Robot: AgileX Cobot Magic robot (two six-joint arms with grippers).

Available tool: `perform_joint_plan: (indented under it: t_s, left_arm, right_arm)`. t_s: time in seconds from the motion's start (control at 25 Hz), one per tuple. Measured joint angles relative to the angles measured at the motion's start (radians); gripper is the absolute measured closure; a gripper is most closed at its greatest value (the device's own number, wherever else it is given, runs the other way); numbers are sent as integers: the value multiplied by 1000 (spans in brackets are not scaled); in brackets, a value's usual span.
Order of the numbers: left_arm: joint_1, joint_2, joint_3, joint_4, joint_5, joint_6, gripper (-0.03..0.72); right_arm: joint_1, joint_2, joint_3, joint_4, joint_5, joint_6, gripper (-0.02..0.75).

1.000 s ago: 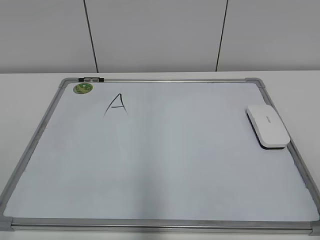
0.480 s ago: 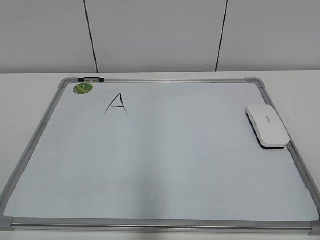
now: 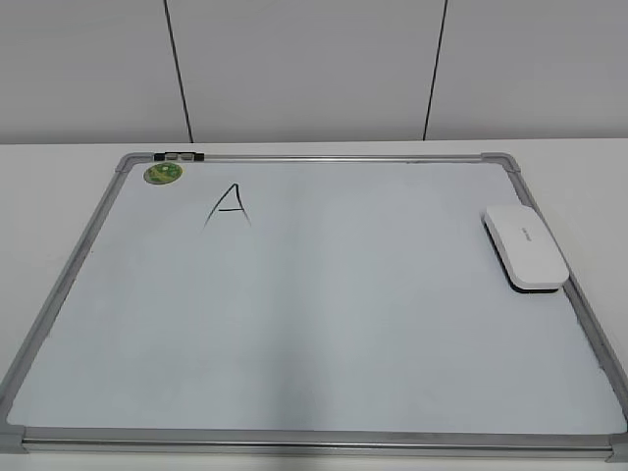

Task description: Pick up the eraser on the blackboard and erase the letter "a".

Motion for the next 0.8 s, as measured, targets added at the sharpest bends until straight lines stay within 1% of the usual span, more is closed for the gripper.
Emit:
perform_joint_plan:
  t_s: [0.64,0.8]
  left_arm:
    - [0,0,0,0,0,0,230]
    - [0,0,0,0,0,0,241]
  right_arm:
    - [0,0,0,0,2,0,151]
    - [0,0,0,0,4,0,151]
